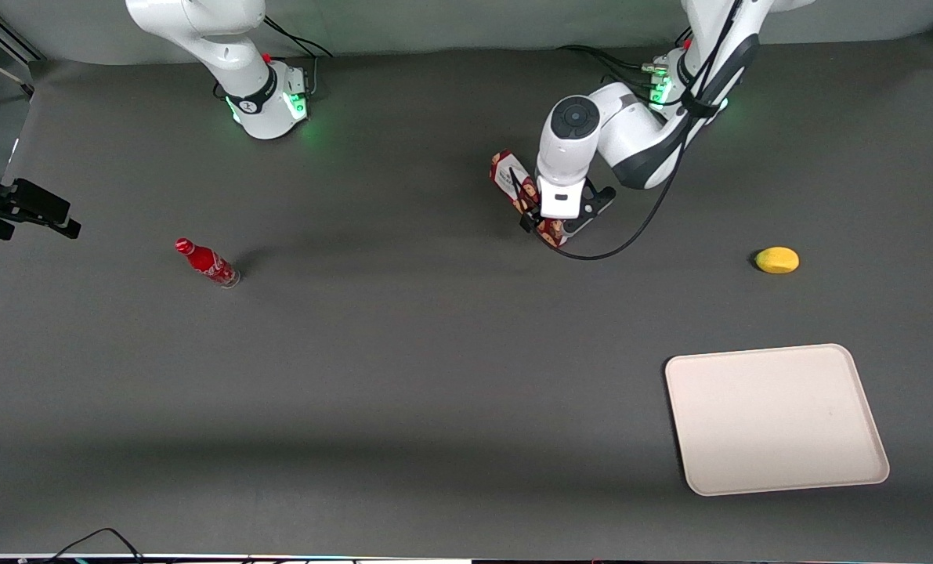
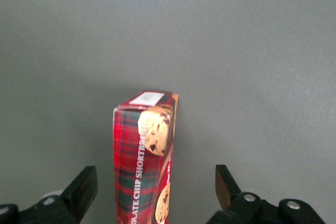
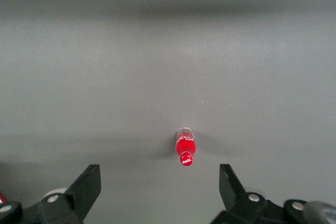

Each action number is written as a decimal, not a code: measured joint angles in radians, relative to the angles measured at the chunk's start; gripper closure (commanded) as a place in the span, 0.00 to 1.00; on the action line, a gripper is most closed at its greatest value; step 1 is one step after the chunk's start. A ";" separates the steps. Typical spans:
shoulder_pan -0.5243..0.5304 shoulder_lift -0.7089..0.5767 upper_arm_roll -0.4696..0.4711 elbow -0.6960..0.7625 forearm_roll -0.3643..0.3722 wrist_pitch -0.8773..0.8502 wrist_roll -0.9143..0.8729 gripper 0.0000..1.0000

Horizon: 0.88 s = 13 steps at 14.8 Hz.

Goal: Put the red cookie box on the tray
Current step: 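Lower the left gripper around the box and close on it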

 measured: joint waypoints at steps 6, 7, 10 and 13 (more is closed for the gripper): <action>-0.033 0.013 0.000 -0.009 0.103 0.000 -0.052 0.00; -0.036 0.018 -0.001 -0.014 0.124 0.000 -0.064 0.00; -0.046 0.035 -0.001 -0.025 0.206 0.000 -0.119 0.44; -0.056 0.072 0.000 -0.028 0.347 -0.003 -0.249 1.00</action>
